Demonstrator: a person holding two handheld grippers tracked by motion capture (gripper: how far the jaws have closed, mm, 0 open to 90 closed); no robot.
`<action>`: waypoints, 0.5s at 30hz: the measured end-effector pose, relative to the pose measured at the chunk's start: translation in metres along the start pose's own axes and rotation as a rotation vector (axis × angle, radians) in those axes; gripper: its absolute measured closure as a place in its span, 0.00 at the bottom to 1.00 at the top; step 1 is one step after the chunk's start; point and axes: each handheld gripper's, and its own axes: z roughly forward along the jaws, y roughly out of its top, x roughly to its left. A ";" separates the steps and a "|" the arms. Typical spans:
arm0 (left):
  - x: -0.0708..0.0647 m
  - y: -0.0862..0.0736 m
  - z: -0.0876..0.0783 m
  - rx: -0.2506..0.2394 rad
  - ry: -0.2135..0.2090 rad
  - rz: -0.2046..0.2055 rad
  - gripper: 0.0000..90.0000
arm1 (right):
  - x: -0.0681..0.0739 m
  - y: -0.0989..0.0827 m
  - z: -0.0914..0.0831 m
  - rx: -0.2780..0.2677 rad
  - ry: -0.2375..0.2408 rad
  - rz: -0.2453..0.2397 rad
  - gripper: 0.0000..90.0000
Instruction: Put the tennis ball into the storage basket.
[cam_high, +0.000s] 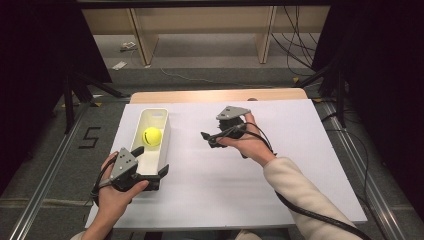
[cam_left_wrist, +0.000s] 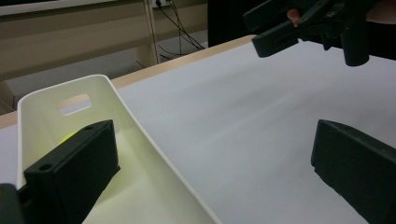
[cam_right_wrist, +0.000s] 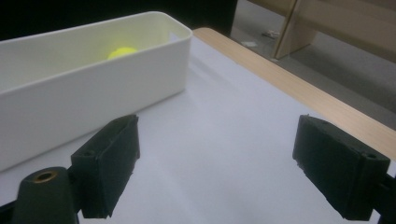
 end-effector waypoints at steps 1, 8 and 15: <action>0.000 0.000 0.000 0.000 0.001 -0.002 0.00 | -0.002 -0.003 -0.004 0.005 -0.004 0.004 0.17; 0.000 0.000 0.000 0.000 0.002 0.000 0.00 | -0.018 -0.024 -0.036 0.001 -0.048 0.021 0.17; 0.000 0.000 0.000 -0.001 0.005 -0.003 0.00 | -0.030 -0.042 -0.066 -0.006 -0.092 0.039 0.17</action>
